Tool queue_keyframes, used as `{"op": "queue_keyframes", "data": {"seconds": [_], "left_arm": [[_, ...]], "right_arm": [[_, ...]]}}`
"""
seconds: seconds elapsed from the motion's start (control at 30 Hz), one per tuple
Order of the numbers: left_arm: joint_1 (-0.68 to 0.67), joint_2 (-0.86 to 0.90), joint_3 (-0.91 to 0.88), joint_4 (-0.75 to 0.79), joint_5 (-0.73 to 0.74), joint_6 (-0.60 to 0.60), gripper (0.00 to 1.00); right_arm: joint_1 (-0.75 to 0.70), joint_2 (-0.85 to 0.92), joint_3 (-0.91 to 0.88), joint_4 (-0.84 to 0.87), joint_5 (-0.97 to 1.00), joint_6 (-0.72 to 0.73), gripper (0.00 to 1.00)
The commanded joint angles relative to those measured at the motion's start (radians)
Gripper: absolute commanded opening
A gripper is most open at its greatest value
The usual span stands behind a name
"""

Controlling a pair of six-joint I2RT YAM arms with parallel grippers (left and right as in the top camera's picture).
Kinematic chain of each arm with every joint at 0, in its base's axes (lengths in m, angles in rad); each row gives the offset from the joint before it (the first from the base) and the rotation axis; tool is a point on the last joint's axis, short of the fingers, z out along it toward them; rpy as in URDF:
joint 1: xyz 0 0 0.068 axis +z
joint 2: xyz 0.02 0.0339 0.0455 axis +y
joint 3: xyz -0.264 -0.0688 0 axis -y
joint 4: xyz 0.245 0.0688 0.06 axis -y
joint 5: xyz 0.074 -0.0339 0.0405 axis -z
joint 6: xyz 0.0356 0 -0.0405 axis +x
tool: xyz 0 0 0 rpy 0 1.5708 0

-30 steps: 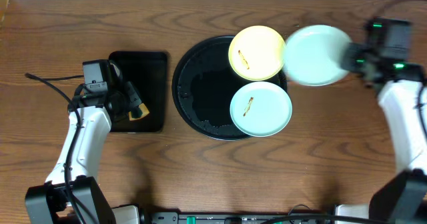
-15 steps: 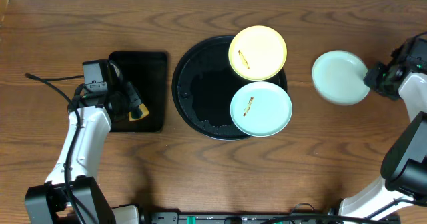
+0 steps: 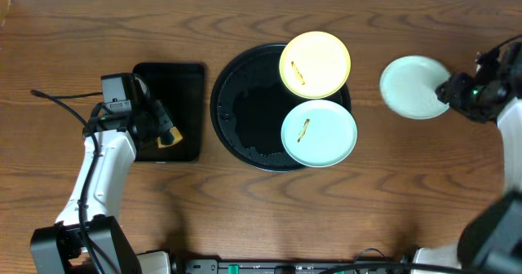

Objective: Clean dirty plates on tray and stack at the side
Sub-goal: 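Release the plate on the table and raise the right gripper, then move the right gripper to the second mint-green plate and pinch its rim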

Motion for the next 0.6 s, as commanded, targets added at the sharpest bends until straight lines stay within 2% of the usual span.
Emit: {"op": "queue_keyframes", "data": {"seconds": [0.0,0.17,0.27,0.33,0.57], "left_arm": [[0.003,0.005,0.008,-0.006,0.005,0.009,0.08],[0.003,0.005,0.008,-0.014,0.005,0.009,0.08],[0.003,0.005,0.008,-0.021,0.005,0.009,0.08],[0.003,0.005,0.008,-0.022,0.005,0.009,0.09],[0.003,0.005,0.008,-0.022,0.005,0.008,0.09]], "right_arm": [[0.087,-0.100,0.014,-0.071,-0.076,-0.027,0.51],[0.266,-0.140,0.014,-0.206,-0.043,-0.025,0.52],[0.363,-0.134,-0.013,-0.246,0.084,0.024,0.52],[0.411,-0.131,-0.047,-0.239,0.146,0.053,0.52],[0.502,-0.125,-0.213,-0.098,0.161,0.144,0.44]]}}
